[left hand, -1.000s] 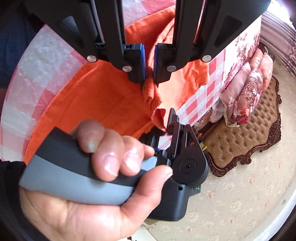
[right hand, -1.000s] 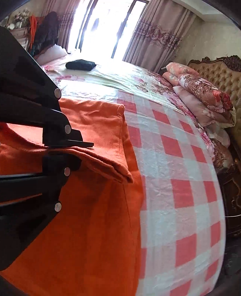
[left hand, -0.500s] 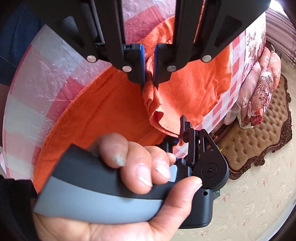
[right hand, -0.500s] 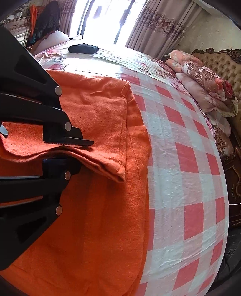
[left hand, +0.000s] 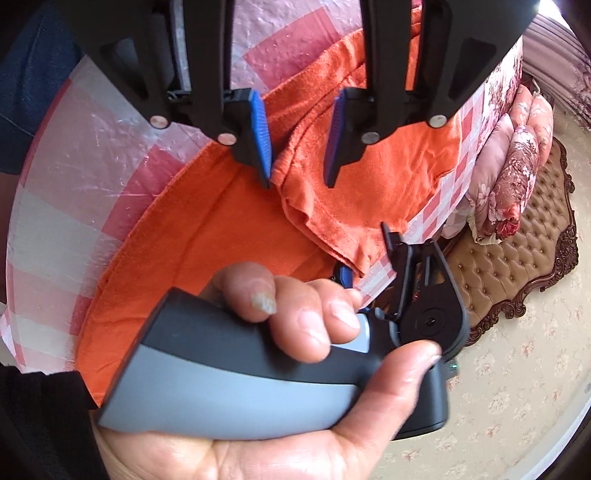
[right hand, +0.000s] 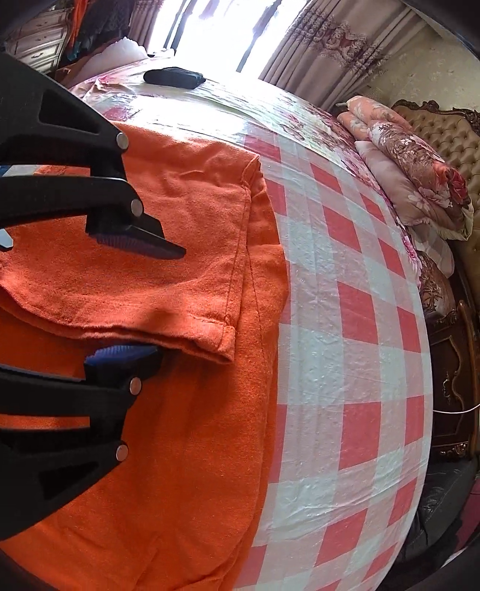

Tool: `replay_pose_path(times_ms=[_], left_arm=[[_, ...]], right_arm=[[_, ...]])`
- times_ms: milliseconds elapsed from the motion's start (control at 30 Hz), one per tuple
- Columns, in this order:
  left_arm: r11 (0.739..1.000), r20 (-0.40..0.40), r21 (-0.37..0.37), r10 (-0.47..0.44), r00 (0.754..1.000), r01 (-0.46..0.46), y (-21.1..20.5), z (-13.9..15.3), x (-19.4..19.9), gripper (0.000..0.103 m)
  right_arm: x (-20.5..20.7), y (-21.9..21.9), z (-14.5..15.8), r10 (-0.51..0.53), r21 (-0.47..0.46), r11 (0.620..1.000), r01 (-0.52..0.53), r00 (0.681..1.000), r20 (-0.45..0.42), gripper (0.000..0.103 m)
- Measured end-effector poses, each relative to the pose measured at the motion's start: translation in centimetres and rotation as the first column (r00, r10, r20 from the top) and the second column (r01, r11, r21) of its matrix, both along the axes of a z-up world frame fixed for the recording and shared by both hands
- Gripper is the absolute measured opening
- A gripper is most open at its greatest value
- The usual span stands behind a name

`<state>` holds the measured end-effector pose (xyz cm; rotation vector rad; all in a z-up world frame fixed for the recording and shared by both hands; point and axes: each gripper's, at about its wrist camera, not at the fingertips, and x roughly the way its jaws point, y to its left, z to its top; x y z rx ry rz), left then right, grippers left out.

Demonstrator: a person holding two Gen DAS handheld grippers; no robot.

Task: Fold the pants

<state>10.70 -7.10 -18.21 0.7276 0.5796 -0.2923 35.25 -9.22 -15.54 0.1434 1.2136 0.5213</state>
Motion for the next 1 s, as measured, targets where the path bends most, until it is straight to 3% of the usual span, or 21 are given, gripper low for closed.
replay_pose_path(times_ms=[67,100,133,600,733,833,867,900,1000], left_arm=[[1.0,-0.011,0.006,-0.011,1.0,0.011,-0.3,-0.1,-0.2,0.012],[1.0,-0.008,0.006,-0.012,1.0,0.012,-0.4,-0.1,-0.4,0.012],[1.0,-0.011,0.0,-0.01,1.0,0.01,-0.4,0.0,-0.4,0.012],[1.0,-0.024,-0.024,-0.003,1.0,0.002,-0.2,0.1,-0.1,0.011],[0.997,-0.057,-0.073,0.002,0.998,-0.007,0.2,0.7,0.2,0.011],[0.98,-0.131,-0.195,0.002,0.991,-0.028,1.8,2.4,0.3,0.025],[0.969,-0.149,-0.242,0.017,0.989,-0.053,2.7,3.2,0.1,0.04],[0.956,-0.148,-0.281,0.041,0.988,-0.082,3.8,3.9,-0.3,0.055],[0.906,-0.066,-0.363,0.207,0.976,-0.217,9.0,6.2,-1.6,0.067]], right_arm=[[-0.3,0.4,0.0,0.012,-0.037,0.999,-0.011,1.0,0.028,0.04],[-0.5,0.6,0.0,0.017,-0.059,0.998,-0.014,0.999,0.047,0.022],[-0.6,0.7,0.0,0.019,-0.081,0.997,-0.014,0.998,0.055,0.011],[-1.5,0.7,0.0,0.029,-0.166,0.986,-0.009,0.993,0.119,0.008],[-1.9,1.3,-0.3,0.04,-0.218,0.976,-0.009,0.989,0.141,0.008],[-2.2,1.7,-0.3,0.055,-0.254,0.967,-0.012,0.985,0.165,0.008],[-2.2,1.8,-0.2,0.058,-0.258,0.966,-0.013,0.984,0.166,0.008],[-2.2,1.9,-0.2,0.058,-0.26,0.966,-0.013,0.984,0.166,0.009],[-2.3,1.7,-0.1,0.053,-0.271,0.962,-0.004,0.983,0.174,0.016]])
